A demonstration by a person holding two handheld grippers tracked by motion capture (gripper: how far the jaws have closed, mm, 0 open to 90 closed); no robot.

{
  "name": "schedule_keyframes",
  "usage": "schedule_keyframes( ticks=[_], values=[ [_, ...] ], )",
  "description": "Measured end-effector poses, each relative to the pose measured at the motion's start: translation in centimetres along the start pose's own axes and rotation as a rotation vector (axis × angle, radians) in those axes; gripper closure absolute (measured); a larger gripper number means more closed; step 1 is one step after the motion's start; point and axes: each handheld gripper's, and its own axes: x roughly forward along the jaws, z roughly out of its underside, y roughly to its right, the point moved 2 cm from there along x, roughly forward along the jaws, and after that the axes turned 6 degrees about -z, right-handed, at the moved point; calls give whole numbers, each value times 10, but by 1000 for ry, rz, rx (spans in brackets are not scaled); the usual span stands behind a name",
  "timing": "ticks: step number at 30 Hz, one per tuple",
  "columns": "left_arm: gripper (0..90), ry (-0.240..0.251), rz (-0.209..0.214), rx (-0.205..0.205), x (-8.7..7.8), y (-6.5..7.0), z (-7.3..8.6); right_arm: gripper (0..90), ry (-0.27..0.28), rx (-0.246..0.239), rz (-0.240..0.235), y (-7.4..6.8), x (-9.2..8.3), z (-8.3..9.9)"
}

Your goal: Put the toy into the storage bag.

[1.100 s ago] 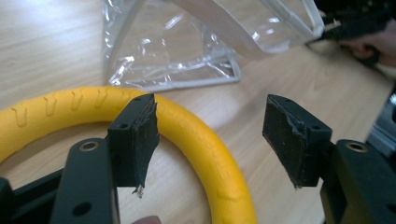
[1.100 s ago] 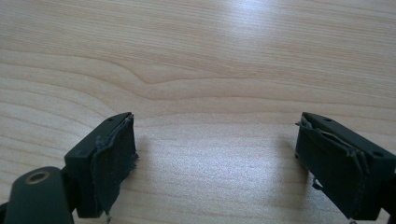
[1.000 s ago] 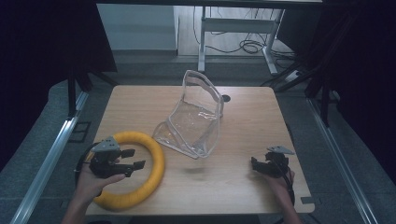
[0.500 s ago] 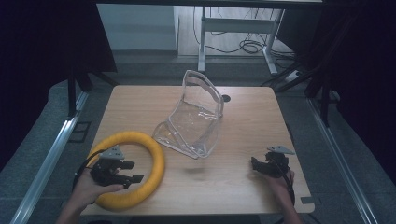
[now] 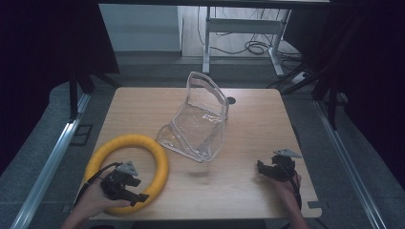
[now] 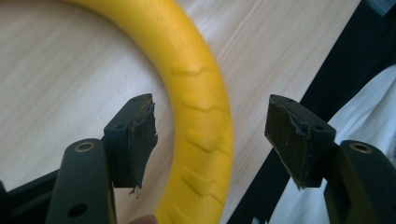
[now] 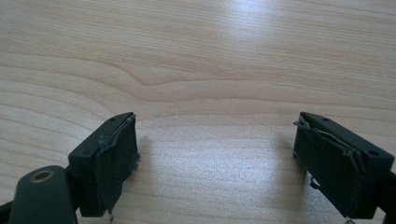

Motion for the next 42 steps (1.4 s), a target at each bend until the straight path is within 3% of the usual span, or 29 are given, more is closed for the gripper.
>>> schedule_keyframes(
  ticks=[9, 20, 25, 31, 38, 42],
  values=[
    [353, -112, -51, -2, 22, 5, 4, 137, 0, -1, 1, 0, 0, 0],
    [404, -175, -82, -28, 43, 11, 4, 139, 1, 0, 0, 0, 0, 0],
    [474, -162, -87, -40, 43, 11, 3, 140, 1, 0, 1, 0, 0, 0],
    [489, -155, -91, -37, 43, 11, 4, 140, 1, 0, 1, 0, 0, 0],
    [499, -76, -80, -55, 40, 10, 5, 142, 2, 1, 1, 0, 0, 0],
    [502, 9, -43, -90, 26, 5, 0, 146, 4, 2, 0, 1, 0, 0]
  ],
)
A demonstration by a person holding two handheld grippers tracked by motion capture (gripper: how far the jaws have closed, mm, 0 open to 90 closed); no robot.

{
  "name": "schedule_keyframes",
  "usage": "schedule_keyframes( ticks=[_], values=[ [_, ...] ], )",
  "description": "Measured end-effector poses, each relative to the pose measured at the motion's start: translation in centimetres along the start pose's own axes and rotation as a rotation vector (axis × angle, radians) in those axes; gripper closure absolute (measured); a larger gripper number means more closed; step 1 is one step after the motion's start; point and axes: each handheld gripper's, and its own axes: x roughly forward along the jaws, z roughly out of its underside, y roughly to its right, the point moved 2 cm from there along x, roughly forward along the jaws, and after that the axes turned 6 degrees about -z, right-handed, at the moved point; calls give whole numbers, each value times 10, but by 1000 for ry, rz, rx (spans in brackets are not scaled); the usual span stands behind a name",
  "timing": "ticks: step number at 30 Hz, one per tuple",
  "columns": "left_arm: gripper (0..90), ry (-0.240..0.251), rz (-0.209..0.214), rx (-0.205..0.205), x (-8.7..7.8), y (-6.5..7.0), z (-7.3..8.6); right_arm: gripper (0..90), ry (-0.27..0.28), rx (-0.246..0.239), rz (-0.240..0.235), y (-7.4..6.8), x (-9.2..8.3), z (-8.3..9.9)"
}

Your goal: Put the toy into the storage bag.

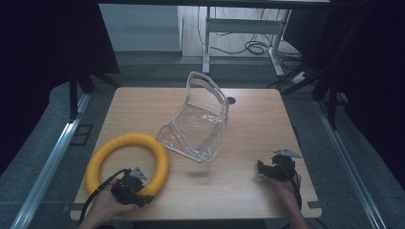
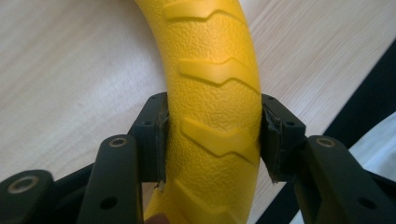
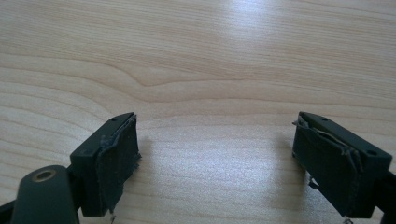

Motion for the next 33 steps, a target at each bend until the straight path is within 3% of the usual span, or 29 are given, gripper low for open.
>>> schedule_keyframes(
  ticks=[14, 22, 27, 33],
  values=[
    [507, 207, 129, -111, -38, -24, -10, 151, 1, 9, -1, 0, -1, 0],
    [507, 264, 180, -154, -50, -34, -11, 152, 2, 12, -2, 1, -1, 0],
    [508, 355, 236, -222, -66, -49, -12, 153, 4, 15, -4, 1, -1, 0],
    [507, 426, 272, -270, -78, -61, -13, 153, 3, 14, 0, 1, -1, 0]
  ],
)
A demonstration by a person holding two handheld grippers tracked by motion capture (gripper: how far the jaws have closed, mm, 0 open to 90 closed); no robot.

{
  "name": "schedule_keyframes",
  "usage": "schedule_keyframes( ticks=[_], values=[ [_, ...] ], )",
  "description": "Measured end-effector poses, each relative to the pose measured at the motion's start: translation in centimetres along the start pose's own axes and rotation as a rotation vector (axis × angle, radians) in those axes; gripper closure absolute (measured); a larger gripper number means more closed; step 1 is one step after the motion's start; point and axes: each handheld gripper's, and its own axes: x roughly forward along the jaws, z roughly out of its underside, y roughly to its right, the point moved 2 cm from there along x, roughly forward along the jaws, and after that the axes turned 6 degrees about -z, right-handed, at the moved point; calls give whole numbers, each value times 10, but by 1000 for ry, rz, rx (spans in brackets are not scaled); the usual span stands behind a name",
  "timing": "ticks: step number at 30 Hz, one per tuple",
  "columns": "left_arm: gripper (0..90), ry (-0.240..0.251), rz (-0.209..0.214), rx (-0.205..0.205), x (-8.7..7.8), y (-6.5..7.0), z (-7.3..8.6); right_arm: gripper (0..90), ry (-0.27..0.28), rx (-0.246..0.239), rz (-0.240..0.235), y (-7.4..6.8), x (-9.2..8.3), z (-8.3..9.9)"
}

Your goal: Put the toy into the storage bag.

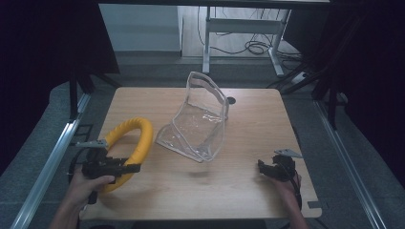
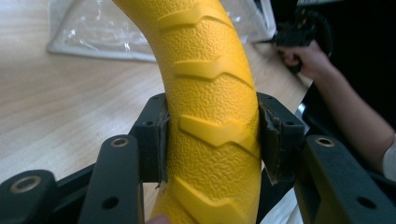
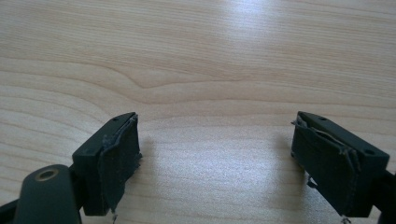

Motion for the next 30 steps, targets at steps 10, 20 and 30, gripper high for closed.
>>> schedule_keyframes(
  ticks=[10, 20, 30],
  values=[
    [508, 83, 1, -28, -8, -6, -9, 155, 2, 4, -1, 1, 0, 0],
    [511, 204, -48, 6, -15, 3, -21, 158, 4, 5, 0, 1, 0, 0],
    [510, 337, -34, 80, -16, 29, -40, 159, 7, 13, -2, 2, -1, 0]
  ],
)
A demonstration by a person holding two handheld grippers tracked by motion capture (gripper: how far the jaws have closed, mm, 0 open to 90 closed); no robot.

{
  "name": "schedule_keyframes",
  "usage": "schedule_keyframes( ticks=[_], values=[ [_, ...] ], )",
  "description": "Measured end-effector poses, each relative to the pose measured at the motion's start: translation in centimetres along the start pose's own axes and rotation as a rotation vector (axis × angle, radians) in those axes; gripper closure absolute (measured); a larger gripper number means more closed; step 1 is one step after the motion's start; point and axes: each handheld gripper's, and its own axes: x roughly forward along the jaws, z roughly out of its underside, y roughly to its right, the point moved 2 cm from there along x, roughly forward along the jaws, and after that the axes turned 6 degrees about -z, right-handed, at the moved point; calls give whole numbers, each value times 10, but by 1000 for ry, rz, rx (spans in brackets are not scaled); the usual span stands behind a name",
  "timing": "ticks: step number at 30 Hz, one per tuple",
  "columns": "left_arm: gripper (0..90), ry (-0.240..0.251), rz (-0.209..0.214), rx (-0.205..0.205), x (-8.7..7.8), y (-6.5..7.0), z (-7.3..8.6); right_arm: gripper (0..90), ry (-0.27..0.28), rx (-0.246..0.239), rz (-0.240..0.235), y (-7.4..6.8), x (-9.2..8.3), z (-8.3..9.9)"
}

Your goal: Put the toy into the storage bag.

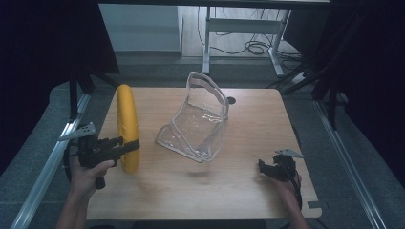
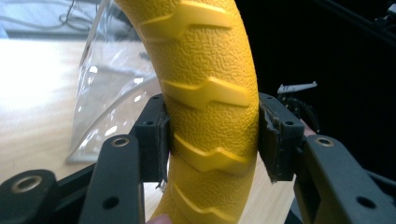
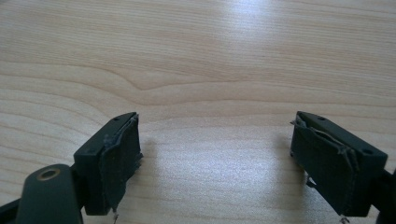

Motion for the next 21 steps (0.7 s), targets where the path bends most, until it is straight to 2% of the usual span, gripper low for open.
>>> schedule_keyframes(
  ticks=[4, 11, 21],
  values=[
    [509, 31, 0, 20, 4, 11, -8, 159, 1, 4, -5, 0, 0, 0],
    [508, 73, 32, -10, 7, 15, -10, 160, 2, 8, -8, 1, 0, 0],
    [508, 115, 24, -5, 9, 21, -10, 161, 2, 9, -7, 1, 0, 0]
  ],
)
